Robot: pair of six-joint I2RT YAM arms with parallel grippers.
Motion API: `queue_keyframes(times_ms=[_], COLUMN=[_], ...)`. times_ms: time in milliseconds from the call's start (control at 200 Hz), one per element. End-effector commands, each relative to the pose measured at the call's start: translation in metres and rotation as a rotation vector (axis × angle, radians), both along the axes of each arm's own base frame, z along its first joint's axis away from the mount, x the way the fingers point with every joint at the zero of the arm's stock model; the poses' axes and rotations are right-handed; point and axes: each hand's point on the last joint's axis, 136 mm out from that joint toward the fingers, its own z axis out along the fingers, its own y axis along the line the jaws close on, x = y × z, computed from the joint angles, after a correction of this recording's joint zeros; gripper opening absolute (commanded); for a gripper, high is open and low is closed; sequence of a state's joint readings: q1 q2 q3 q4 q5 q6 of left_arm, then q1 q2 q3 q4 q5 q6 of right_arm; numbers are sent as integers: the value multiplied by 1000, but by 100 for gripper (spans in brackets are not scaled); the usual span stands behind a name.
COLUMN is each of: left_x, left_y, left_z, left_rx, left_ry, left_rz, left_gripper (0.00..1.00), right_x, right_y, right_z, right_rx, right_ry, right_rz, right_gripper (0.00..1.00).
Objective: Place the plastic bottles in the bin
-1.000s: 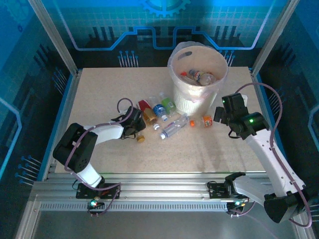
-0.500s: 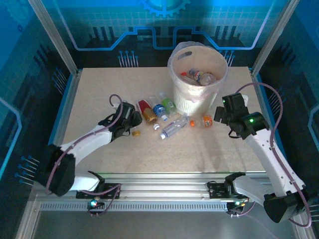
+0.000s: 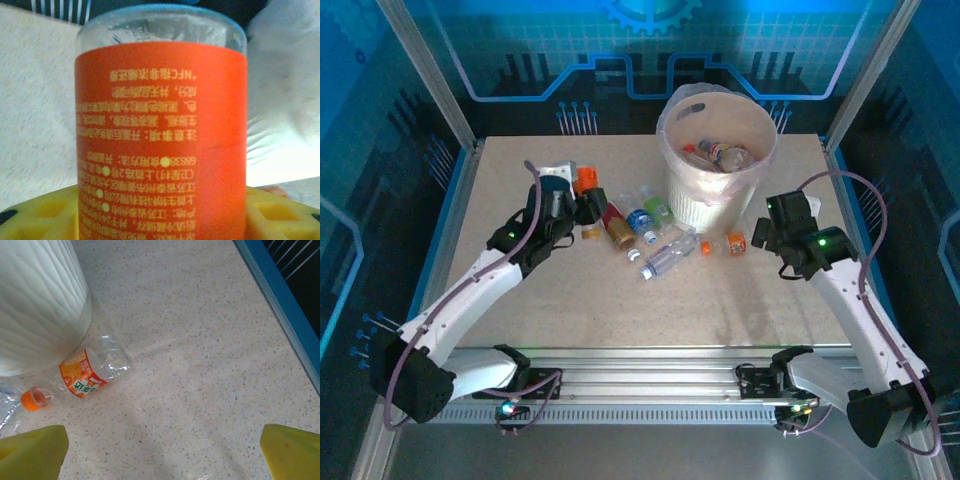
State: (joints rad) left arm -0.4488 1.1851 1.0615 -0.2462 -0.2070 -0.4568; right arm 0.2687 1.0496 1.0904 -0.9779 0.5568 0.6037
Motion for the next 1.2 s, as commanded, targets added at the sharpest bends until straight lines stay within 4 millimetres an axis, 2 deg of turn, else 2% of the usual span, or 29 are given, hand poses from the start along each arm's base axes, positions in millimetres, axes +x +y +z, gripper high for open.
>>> queue_keyframes(times_ms=[0, 310, 390, 540, 730, 745, 815, 1056, 1191], left_x=[6, 28, 36, 54, 76, 78, 83, 97, 106], left_y=[-25, -83, -98, -126, -153, -156, -166, -203, -219], left_z=[46, 134, 151, 173, 192, 192, 198, 199, 192], left_rx=[17, 1, -4, -24, -59, -64, -86, -115, -114], left_ry=[-114, -316, -360, -404, -456, -456, -464, -476, -465], left_rz=[-112, -277, -310, -373, -429, -434, -461, -561, -600], left_gripper=[48, 48, 48, 48, 44, 44, 44, 41, 41], right_x=[-6, -18, -21, -26, -28, -31, -33, -36, -36], right_y=[-6, -12, -12, -14, -16, -17, -18, -17, -17], right_z=[-14, -45, -49, -51, -43, -50, -52, -61, -62], right_rx=[6, 15, 15, 18, 24, 18, 14, 27, 26], right_ry=[34, 58, 62, 53, 11, 30, 29, 47, 55], right_rz=[-46, -85, -89, -99, -104, -103, -105, -114, -115], right_gripper=[100, 100, 100, 100, 100, 100, 100, 100, 100])
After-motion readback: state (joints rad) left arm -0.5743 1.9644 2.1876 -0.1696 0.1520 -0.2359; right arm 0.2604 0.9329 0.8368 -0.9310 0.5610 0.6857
